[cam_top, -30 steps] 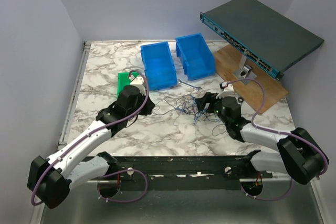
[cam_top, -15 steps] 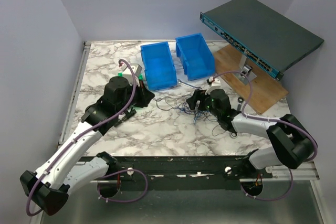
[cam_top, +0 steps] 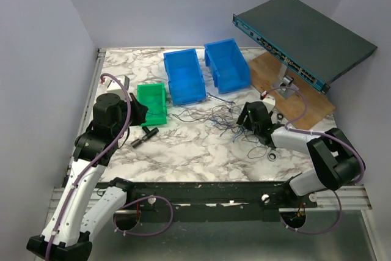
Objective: Untangle the cables
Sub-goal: Untie the cable.
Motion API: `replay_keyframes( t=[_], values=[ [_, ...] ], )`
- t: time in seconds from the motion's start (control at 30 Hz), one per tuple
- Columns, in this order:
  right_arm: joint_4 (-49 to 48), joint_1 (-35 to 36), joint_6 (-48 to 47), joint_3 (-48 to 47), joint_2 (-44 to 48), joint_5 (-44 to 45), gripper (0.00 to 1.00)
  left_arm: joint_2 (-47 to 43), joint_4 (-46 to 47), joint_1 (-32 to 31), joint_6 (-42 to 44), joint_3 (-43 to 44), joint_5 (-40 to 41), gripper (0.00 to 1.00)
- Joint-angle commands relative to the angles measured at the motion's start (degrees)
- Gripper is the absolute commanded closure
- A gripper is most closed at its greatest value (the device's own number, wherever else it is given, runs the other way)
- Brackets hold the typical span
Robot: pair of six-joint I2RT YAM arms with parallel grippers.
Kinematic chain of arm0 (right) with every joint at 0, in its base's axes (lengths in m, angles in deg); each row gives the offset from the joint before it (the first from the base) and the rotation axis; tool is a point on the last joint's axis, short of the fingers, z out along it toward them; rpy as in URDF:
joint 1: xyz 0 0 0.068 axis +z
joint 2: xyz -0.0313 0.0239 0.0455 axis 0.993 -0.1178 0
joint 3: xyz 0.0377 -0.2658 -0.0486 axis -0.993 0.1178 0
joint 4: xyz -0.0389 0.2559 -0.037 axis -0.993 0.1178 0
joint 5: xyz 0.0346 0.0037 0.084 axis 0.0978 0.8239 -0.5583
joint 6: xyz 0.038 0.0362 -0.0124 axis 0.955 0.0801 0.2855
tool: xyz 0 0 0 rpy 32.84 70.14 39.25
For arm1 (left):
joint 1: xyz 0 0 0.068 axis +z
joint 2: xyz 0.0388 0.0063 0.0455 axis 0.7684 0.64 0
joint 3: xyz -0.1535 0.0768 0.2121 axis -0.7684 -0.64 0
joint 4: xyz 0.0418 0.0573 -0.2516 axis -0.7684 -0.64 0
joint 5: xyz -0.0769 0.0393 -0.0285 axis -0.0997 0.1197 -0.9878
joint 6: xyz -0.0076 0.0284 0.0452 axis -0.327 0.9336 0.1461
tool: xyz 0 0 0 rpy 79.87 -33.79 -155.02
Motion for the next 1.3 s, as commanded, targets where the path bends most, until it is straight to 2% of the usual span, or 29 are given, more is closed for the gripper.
replay_keyframes(
  t=[0.0,0.07,0.13,0.3,0.4,0.5,0.63,0.83,1.0,1.1,1.27],
  values=[
    [4.20,-0.09,4.58,-0.52,3.40,4.54,0.25,-2.88,-3.80,1.85,1.50,0.50,4.90,1.00],
    [4.60,-0.08,3.98,-0.91,5.64,3.08,0.25,-3.62,-3.05,2.05,1.92,-0.03,3.56,1.00],
    [3.48,-0.08,2.30,-0.97,7.65,0.48,0.25,-3.72,-1.61,2.05,3.20,-0.73,-1.29,1.00],
    [-6.35,0.11,-7.18,1.40,10.55,-16.85,0.24,-2.63,-0.07,2.05,3.70,-1.25,-8.05,1.00],
    [-7.40,2.63,-10.28,0.81,10.40,-20.77,0.22,-2.40,0.80,2.05,3.61,-1.24,-10.39,1.00],
    [-6.18,6.36,-13.80,-1.87,8.83,-21.73,0.21,-2.10,1.24,2.05,3.35,-0.75,-12.08,1.00],
    [-11.16,8.37,-15.25,-2.01,7.10,-29.63,0.22,-1.67,1.01,2.05,3.34,0.64,-12.64,1.00],
    [-16.86,10.44,-16.64,-3.46,3.56,-36.96,0.22,-1.93,-0.01,2.05,3.95,2.86,-12.38,1.00],
    [-18.73,15.50,-22.60,-6.57,0.66,-39.45,0.22,-1.48,0.13,2.05,3.80,4.63,-13.50,1.00],
    [-17.37,18.53,-26.07,-9.81,-2.70,-37.17,0.22,-1.22,0.59,2.05,3.48,5.34,-14.81,1.00],
    [-18.97,19.77,-28.45,-12.25,-7.29,-36.32,0.22,-1.14,1.00,2.05,3.10,5.99,-14.65,1.00]
  ],
)
